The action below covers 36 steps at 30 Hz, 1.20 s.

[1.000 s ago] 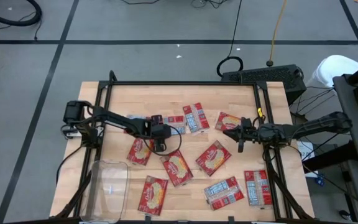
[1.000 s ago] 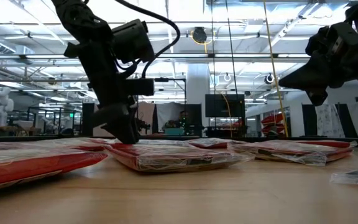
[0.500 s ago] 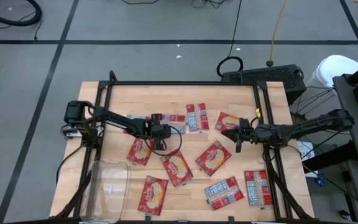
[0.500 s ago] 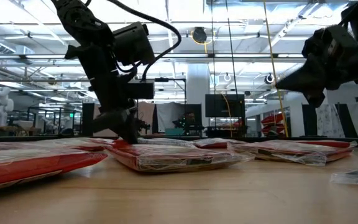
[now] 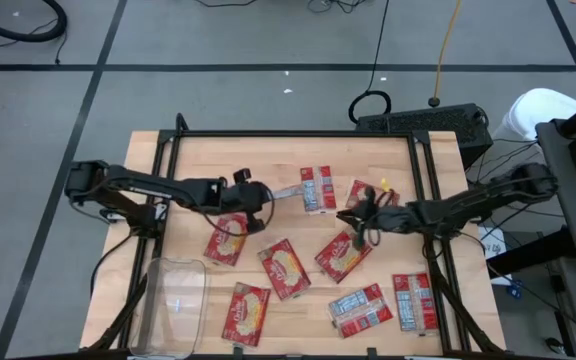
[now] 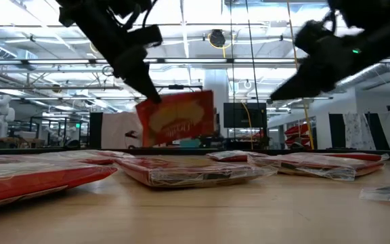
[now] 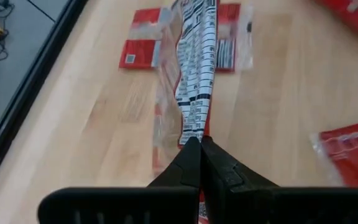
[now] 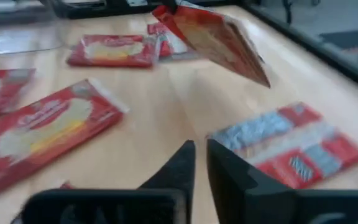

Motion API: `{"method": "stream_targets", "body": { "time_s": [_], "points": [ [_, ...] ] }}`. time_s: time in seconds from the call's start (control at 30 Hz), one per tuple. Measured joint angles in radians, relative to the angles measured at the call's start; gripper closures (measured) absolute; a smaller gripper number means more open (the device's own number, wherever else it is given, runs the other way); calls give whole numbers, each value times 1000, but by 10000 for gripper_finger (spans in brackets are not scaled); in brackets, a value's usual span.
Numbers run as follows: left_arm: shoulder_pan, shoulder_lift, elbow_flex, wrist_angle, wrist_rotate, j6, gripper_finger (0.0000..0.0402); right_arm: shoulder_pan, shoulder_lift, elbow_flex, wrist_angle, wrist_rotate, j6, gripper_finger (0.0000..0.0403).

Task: Sort popcorn bags into baskets
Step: Put the popcorn bag into the transparent bin

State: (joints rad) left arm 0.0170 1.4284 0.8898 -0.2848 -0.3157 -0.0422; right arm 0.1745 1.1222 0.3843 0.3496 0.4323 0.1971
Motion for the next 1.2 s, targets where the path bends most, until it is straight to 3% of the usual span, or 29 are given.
{"method": "stream_targets", "body": {
  "time_s": [0.23,0.47,0.53,0.67,1.2],
  "points": [
    [-29,-38,2,16,28,-46,400,0,204,126,48,148,-45,258],
    [-106,-51,2,56,52,-43,401,-3,277,133,199,134,-105,180],
    [-132,-55,2,71,51,-39,401,-3,290,133,229,85,-118,168],
    [-175,-56,2,113,50,-35,401,-3,323,133,301,9,-155,159],
    [-250,-145,2,210,48,50,401,-3,401,132,356,7,-79,160]
  ]
}}
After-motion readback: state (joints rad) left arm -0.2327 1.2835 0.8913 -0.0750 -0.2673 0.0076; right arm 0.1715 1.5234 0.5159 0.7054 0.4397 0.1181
